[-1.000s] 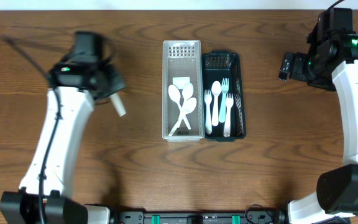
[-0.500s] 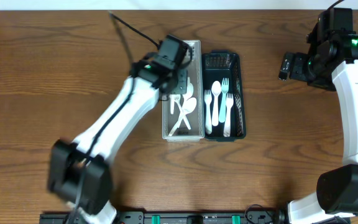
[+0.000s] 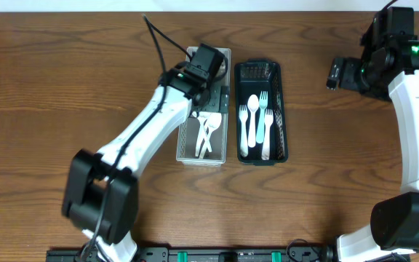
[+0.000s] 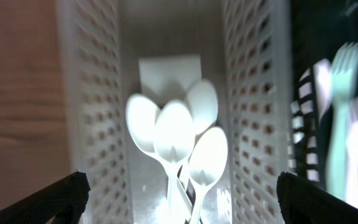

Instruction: Pack container

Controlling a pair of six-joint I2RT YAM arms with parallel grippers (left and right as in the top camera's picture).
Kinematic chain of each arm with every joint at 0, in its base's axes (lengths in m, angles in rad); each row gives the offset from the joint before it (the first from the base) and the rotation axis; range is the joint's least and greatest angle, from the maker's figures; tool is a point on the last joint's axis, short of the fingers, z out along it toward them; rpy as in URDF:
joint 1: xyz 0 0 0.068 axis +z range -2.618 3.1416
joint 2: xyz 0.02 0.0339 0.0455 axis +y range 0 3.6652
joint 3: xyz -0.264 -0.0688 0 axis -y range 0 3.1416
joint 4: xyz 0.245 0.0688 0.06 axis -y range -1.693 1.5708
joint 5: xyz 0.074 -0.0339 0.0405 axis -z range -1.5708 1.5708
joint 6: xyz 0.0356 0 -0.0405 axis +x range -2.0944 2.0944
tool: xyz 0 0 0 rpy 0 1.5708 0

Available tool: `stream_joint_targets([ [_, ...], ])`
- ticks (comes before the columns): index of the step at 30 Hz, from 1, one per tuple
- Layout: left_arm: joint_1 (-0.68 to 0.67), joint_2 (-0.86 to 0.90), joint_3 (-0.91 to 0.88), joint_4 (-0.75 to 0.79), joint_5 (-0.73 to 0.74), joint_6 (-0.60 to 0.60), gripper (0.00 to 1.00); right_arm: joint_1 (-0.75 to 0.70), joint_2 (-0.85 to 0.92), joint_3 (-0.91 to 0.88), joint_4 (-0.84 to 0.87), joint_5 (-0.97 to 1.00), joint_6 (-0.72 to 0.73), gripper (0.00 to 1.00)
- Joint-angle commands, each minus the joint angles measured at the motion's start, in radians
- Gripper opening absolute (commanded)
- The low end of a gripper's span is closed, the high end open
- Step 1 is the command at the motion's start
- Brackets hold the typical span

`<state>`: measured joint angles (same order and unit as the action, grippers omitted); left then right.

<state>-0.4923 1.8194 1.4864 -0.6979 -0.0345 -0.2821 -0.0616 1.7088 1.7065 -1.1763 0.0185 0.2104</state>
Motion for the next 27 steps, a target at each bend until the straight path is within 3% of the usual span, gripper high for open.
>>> stream_joint_targets([
  [1, 0.035, -0.131, 0.050, 0.010, -0.114, 0.027, 0.98, -0.003, 0.004, -0.001, 0.056, 0.006, -0.018, 0.99],
  [6, 0.174, -0.233, 0.050, 0.074, -0.143, 0.028, 0.98, -0.003, 0.004, -0.001, 0.261, -0.023, -0.032, 0.99],
  [15, 0.446, -0.237, 0.049, 0.271, -0.138, 0.027, 0.98, -0.003, 0.008, -0.001, 0.727, -0.016, -0.106, 0.99],
  [27, 0.475, -0.269, 0.049, 0.276, -0.131, 0.072, 0.98, -0.003, 0.000, -0.001, 0.662, 0.029, -0.141, 0.99],
])
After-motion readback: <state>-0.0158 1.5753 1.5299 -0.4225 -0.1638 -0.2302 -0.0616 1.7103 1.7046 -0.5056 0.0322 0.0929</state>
